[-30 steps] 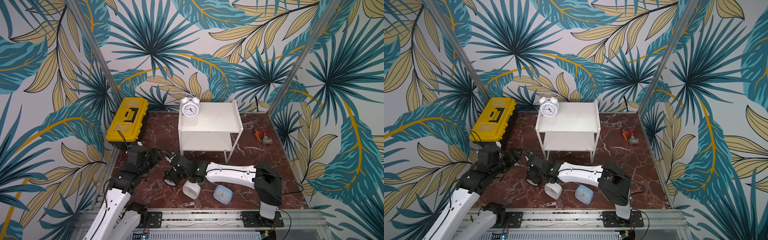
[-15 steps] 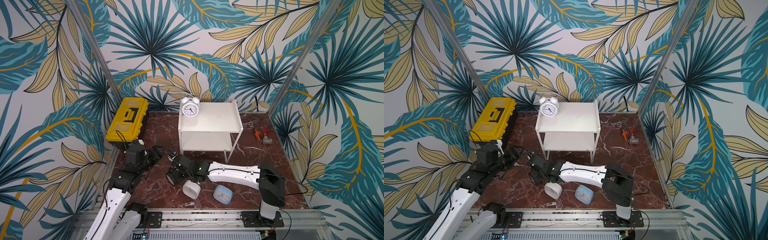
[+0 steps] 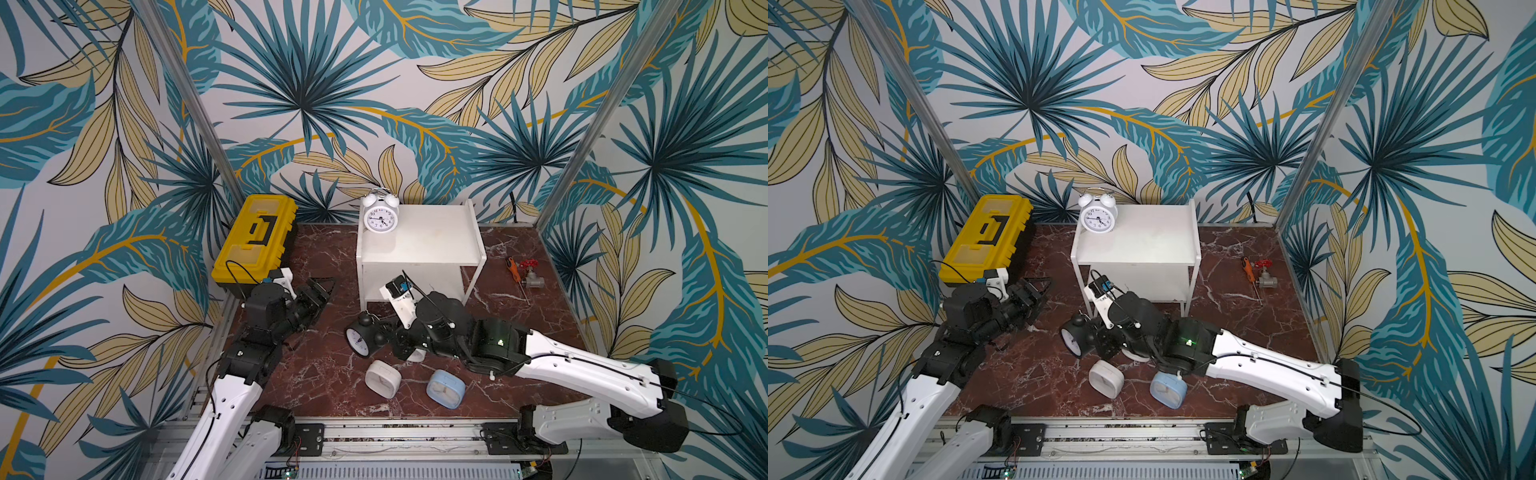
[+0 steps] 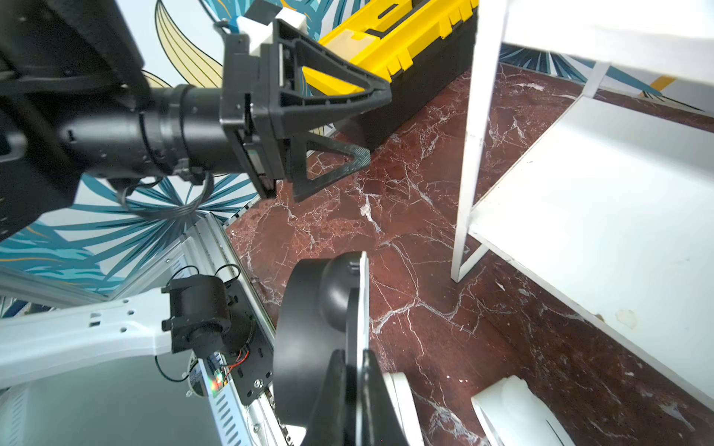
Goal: Place the alarm clocks on the shelf by style
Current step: Pick up the alarm from the center of the board.
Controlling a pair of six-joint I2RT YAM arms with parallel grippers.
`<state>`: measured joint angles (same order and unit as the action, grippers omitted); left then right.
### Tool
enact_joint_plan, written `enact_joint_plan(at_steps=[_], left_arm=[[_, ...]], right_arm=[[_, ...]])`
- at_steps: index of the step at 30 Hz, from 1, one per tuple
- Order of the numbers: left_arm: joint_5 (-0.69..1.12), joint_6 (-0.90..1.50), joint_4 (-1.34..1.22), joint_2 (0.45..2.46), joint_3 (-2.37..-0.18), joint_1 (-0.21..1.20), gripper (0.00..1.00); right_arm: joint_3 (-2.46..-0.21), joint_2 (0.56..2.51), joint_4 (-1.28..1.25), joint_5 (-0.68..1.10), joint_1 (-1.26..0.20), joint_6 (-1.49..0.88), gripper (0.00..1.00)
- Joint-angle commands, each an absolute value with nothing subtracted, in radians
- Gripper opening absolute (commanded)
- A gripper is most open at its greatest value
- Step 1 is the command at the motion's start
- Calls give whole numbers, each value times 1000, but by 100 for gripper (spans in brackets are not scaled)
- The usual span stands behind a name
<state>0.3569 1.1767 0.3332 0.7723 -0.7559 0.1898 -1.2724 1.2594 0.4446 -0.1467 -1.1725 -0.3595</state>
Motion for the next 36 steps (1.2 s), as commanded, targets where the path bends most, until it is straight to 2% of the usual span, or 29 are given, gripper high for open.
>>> enact_joint_plan(at_steps=[1, 4, 7, 9, 14, 19, 27, 36], left_arm=[[428, 1124, 282, 837, -812, 199, 79], [394, 949, 344, 926, -929, 305, 79], [395, 780, 378, 998, -1031, 393, 76], [460, 731, 303, 995, -1030, 398, 77], [730, 730, -44, 964, -952, 401, 90], [857, 696, -46, 965, -971, 401, 93], [762, 611, 82, 892, -962, 400, 95], [965, 749, -118, 924, -926, 400, 98]], right_arm=[[-1241, 1223, 512, -95, -1164, -319, 0], [-1230, 1174, 538, -10, -1126, -288, 0], [-1208, 1100, 531, 159, -1023, -295, 0], [-1196, 1045, 518, 286, -933, -312, 0], [-1243, 983, 545, 557, -726, -315, 0], [-1310, 1029, 510, 752, -626, -362, 0], [-1338, 1058, 573, 729, -626, -348, 0], [-1349, 1070, 474, 791, -625, -428, 0]])
